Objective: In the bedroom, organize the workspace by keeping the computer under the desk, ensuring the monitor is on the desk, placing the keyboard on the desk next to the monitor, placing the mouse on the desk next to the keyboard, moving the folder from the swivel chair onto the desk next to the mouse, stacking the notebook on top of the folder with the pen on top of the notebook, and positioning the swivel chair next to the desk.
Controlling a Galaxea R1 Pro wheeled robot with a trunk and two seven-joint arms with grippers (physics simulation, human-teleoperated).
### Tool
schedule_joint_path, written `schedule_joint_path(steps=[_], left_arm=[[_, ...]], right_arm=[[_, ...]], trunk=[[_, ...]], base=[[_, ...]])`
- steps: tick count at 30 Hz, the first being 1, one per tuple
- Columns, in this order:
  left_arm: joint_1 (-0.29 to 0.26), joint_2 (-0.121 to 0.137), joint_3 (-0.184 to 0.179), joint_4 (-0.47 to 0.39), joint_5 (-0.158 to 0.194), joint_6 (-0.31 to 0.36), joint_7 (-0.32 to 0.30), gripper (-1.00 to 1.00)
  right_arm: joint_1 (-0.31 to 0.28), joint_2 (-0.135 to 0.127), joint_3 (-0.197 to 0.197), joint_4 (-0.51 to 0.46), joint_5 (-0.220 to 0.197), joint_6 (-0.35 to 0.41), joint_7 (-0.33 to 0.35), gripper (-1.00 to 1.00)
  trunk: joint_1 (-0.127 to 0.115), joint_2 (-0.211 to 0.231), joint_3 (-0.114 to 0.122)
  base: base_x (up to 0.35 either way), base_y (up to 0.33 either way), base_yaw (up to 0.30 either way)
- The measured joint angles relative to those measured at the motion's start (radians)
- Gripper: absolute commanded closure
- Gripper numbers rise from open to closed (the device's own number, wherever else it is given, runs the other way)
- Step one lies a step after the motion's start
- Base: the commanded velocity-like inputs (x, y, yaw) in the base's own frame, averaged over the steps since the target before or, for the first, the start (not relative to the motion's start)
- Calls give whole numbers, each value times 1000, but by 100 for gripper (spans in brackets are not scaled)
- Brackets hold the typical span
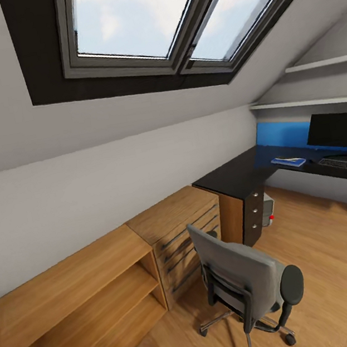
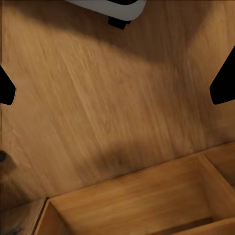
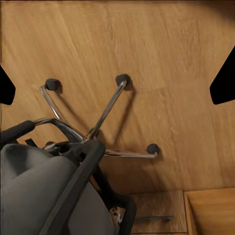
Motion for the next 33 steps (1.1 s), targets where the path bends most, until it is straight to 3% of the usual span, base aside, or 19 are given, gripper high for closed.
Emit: schedule_joint_path(steps=[33], left_arm=[[0, 0, 0, 0, 0, 0, 0, -100]], right_arm=[[0, 2, 0, -1, -3, 4, 0, -100]], trunk=[[0, 0, -10]], base=[[0, 0, -264]])
